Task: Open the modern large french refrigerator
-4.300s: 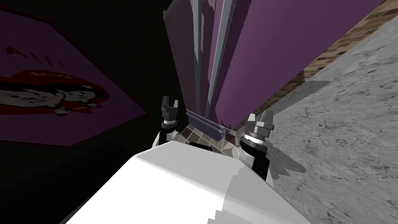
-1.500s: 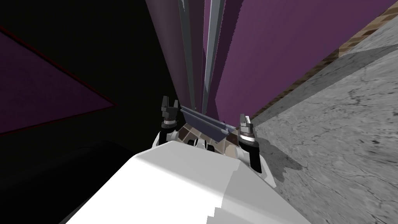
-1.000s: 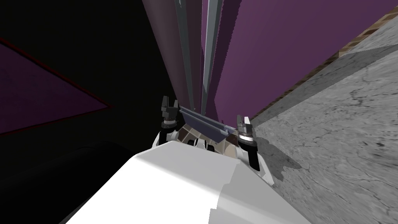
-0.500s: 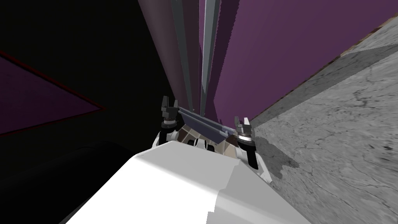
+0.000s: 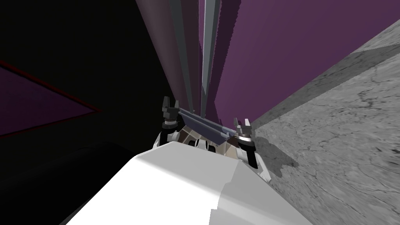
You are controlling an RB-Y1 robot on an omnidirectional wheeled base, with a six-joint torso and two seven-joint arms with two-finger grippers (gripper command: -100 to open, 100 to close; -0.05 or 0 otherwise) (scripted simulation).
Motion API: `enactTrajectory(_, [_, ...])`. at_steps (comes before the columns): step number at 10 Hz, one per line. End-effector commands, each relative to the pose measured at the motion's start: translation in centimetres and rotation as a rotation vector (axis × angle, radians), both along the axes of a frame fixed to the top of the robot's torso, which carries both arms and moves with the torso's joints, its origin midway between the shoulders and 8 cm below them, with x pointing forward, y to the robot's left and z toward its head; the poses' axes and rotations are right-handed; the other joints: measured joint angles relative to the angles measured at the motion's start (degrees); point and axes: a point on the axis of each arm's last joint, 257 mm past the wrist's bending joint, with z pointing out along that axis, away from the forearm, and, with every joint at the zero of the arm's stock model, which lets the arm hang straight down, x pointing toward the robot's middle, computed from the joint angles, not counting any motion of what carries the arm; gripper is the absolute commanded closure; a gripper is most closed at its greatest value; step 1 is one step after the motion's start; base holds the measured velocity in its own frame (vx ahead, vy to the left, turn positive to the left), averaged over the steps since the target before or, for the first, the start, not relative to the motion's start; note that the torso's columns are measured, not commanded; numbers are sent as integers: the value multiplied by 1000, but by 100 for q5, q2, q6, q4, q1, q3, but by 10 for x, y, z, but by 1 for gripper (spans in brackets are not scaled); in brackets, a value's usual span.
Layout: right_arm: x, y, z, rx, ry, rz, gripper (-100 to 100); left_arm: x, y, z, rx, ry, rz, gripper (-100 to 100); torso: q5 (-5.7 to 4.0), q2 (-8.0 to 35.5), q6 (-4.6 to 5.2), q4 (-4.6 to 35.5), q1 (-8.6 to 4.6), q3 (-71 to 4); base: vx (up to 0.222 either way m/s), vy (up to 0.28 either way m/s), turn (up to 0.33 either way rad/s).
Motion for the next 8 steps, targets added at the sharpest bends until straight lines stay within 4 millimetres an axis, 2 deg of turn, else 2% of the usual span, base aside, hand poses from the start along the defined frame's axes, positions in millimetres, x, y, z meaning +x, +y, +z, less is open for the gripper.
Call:
enactTrajectory(1, [4,-1,-14,-89,4,-44,-100,0,0,0,0,0,0,0,0,-2,-1,-1,-1,-2,60,1,-34])
enactTrajectory(3, [4,-1,-14,-127,-2,-70,-100,0,0,0,0,0,0,0,0,-11,-7,-2,-8,-9,28,11,-13])
enactTrajectory(4, [7,-2,-23,-171,4,-87,-100,0,0,0,0,0,0,0,0,-12,-9,-3,-7,-10,34,16,-39])
enactTrajectory(6, [7,-2,-23,-199,0,-106,-100,0,0,0,0,0,0,0,-4,-36,-14,-14,-9,-24,29,13,-18])
enactTrajectory(7, [9,-2,-34,-247,4,-125,-100,0,0,0,0,0,0,0,-6,-39,-19,-16,-11,-26,29,20,-39])
enactTrajectory(8, [9,-2,-34,-270,1,-140,-100,0,0,0,0,0,0,0,-12,-54,-21,-27,-10,-32,34,18,-28])
